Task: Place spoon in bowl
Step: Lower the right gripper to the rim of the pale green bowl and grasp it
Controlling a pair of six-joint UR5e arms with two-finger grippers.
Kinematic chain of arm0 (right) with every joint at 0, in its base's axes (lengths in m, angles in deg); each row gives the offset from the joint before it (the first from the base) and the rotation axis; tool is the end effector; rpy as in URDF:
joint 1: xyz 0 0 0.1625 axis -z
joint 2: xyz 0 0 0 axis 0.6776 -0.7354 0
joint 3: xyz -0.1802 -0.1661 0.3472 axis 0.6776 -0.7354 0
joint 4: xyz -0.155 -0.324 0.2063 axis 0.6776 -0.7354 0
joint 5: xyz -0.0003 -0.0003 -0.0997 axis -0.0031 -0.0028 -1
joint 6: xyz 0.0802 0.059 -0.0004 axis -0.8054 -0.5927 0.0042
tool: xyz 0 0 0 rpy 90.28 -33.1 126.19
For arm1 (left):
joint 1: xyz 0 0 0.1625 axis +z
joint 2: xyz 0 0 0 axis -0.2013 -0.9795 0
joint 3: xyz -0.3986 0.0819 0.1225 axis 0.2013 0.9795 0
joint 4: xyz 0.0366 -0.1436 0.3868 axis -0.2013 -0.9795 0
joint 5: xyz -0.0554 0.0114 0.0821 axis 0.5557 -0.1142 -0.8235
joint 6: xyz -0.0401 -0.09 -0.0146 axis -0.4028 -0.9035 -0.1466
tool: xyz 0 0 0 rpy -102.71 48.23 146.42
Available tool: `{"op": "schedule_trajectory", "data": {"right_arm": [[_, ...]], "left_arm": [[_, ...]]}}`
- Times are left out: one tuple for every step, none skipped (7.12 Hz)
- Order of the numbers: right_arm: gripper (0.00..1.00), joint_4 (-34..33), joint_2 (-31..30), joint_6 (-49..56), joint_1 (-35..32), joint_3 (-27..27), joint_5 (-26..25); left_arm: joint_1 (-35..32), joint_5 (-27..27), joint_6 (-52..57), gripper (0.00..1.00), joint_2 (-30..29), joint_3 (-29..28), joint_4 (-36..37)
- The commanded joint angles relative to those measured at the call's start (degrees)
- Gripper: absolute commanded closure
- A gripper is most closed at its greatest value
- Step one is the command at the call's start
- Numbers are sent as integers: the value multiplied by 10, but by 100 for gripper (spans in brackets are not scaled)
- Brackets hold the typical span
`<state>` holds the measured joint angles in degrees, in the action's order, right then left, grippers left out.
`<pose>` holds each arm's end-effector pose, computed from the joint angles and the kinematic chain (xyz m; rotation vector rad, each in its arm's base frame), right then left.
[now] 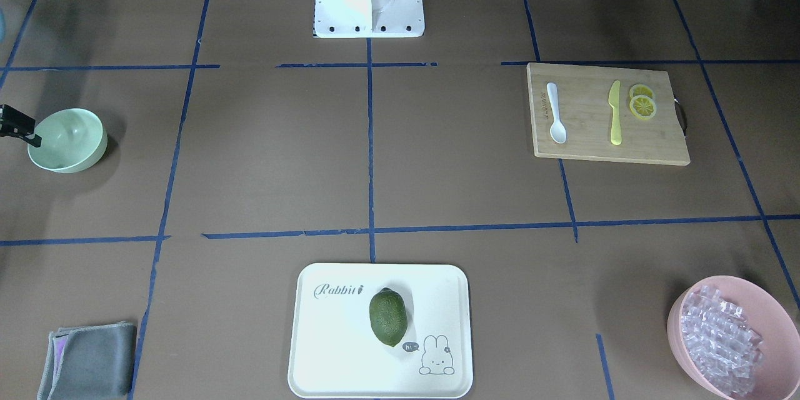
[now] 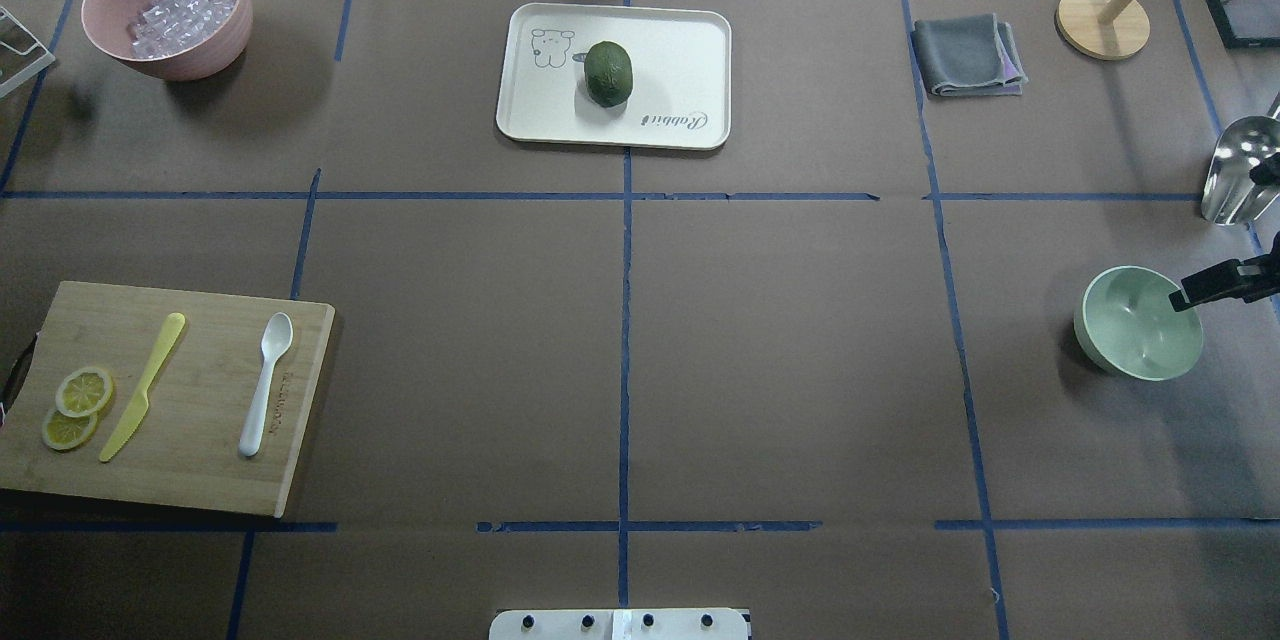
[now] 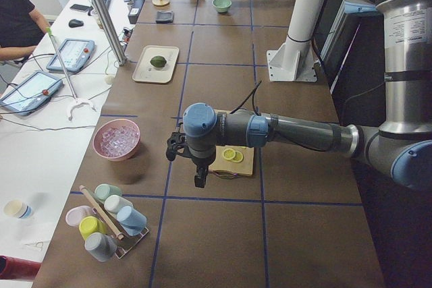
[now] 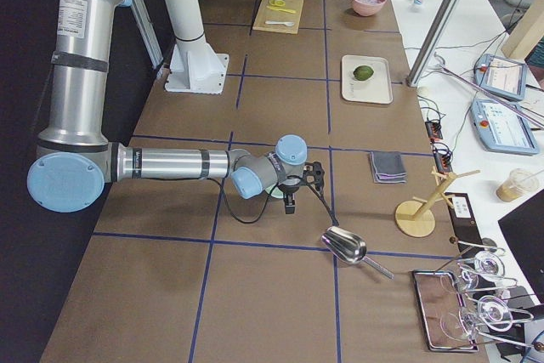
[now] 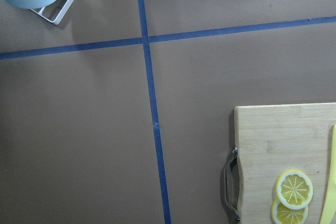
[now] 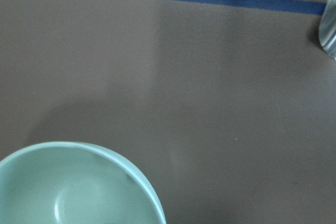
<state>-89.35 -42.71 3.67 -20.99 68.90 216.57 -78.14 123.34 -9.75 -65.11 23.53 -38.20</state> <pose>-0.1440 -0.4384 0.6424 0.0469 -0.8556 -0.1230 -0.0571 -0.4306 0.5899 0.0763 0.8409 0.1117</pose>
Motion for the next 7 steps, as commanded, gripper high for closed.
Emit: {"op": "schedule_trajectory", "data": {"right_arm": [[22, 19, 8, -23, 26, -14, 1], [91, 47, 1, -22, 27, -13, 4], [97, 62, -8, -21, 27, -13, 6], [100, 63, -12, -22, 27, -12, 20], [100, 63, -15, -22, 27, -5, 21], [100, 60, -9, -33, 28, 34, 31], [100, 55, 12, -103, 29, 71, 60]], "left_arm": [[1, 1, -2, 0, -3, 2, -1], [1, 3, -2, 0, -3, 3, -1], [0, 5, -3, 0, -4, 3, -1], [1, 7, -4, 0, -4, 3, -1], [1, 13, -4, 0, -4, 2, -1], [1, 13, -4, 0, -4, 2, -1], [0, 13, -1, 0, -3, 4, -2]]}}
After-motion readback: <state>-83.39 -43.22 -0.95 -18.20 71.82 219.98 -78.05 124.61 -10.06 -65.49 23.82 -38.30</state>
